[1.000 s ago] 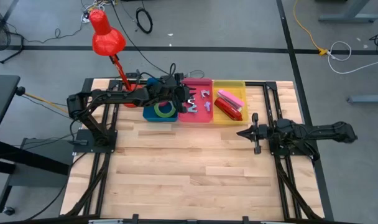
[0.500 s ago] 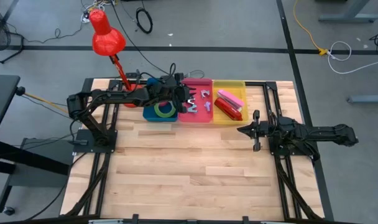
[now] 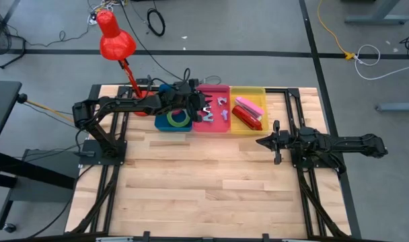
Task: Pick and place Stapler, Stapler remover, tape
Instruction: Return to Home Position
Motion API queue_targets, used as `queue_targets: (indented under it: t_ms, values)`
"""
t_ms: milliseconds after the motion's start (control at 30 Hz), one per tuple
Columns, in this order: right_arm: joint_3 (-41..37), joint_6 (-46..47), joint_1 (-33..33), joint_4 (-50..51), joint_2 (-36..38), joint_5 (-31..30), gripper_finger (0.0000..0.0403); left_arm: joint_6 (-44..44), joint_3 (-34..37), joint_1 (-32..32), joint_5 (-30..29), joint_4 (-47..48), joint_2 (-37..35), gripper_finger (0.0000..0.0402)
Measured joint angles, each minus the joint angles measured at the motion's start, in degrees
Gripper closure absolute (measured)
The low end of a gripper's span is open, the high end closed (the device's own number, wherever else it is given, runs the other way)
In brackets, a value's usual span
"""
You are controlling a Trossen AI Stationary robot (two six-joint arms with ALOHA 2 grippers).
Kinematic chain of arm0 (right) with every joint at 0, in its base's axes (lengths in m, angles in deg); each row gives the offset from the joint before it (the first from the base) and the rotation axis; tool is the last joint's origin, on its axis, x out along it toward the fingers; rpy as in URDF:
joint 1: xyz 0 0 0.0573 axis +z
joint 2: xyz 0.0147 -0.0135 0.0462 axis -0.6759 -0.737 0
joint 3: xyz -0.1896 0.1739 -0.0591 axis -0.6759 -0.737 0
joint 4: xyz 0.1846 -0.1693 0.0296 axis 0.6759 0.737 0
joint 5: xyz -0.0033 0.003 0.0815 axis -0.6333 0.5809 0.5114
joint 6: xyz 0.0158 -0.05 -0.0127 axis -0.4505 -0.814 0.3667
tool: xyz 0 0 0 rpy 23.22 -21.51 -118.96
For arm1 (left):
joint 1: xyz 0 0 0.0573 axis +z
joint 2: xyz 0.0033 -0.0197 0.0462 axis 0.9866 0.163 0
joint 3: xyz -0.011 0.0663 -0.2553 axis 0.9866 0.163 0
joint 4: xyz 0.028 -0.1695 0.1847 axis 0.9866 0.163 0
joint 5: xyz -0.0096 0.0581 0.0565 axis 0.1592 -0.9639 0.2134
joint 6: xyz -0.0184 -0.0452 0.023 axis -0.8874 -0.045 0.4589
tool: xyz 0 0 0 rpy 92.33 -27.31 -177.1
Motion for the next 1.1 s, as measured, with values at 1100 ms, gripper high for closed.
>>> queue_targets:
  t_ms: [1100]
  values:
    - [0.0,0.0,0.0,0.0,7.9,0.2,0.0389,0.0,0.0,0.0,0.0,0.0,0.0,0.0326]
